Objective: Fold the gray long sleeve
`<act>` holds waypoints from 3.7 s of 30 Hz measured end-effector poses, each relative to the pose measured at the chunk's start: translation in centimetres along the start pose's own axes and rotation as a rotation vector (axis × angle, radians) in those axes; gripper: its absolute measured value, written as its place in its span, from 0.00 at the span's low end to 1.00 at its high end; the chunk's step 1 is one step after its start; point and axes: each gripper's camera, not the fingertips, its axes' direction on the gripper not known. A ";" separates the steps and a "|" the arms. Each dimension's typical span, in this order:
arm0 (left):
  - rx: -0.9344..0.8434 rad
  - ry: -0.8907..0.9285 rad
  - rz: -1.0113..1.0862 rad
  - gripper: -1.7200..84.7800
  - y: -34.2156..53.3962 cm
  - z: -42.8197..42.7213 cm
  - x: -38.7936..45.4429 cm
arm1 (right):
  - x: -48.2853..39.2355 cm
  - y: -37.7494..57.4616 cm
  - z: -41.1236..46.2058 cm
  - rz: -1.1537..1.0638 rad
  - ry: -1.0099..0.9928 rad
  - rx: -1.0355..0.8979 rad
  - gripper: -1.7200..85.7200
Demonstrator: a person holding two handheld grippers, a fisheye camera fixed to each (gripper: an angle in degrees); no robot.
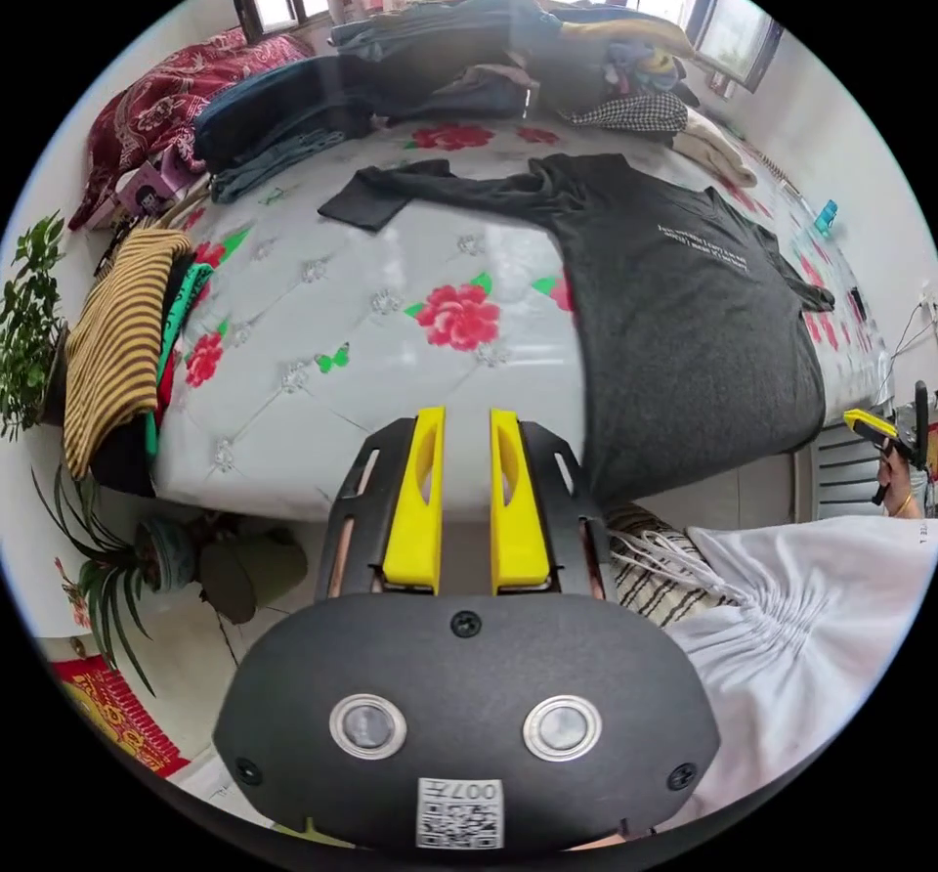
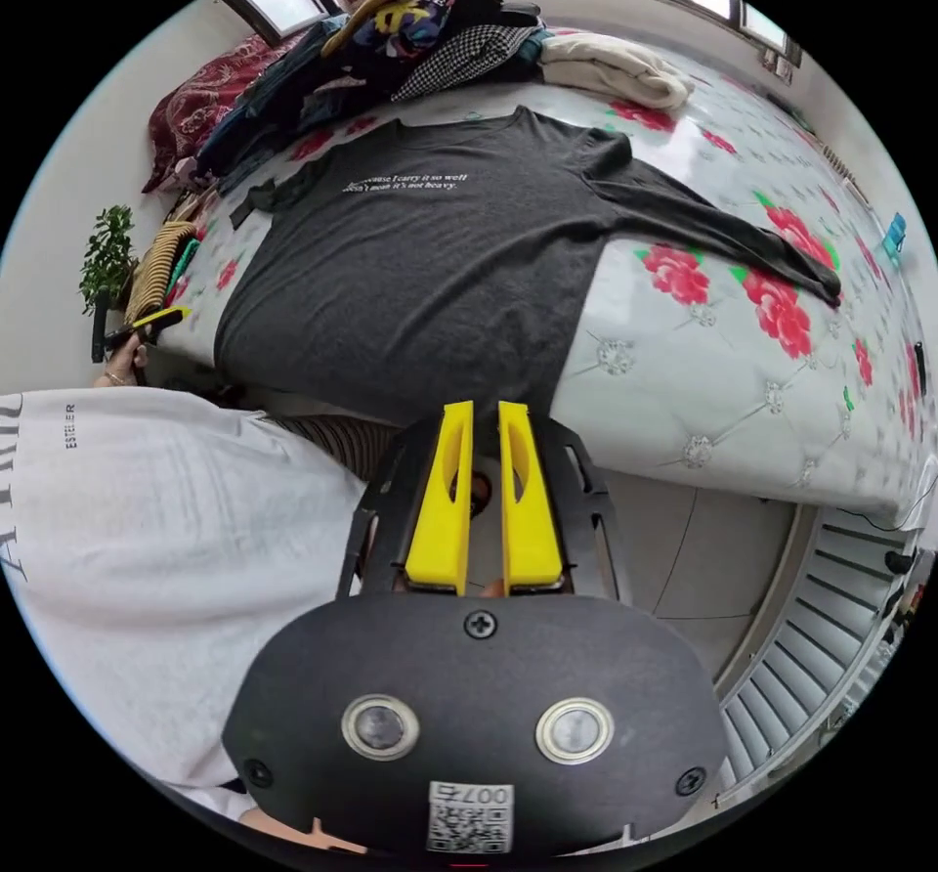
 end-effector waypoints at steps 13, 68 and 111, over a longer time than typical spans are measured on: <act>-0.106 -0.200 0.297 0.11 -26.6 7.2 -9.2 | -11.5 -14.5 1.6 -0.144 -0.077 -0.026 0.06; -0.188 0.622 0.639 0.15 -15.8 4.8 -3.7 | -1.3 -5.2 -2.1 0.300 -0.146 0.140 0.11; -0.146 0.224 0.659 0.01 -12.2 21.9 5.7 | -7.4 -8.0 -4.9 0.103 0.098 0.044 0.10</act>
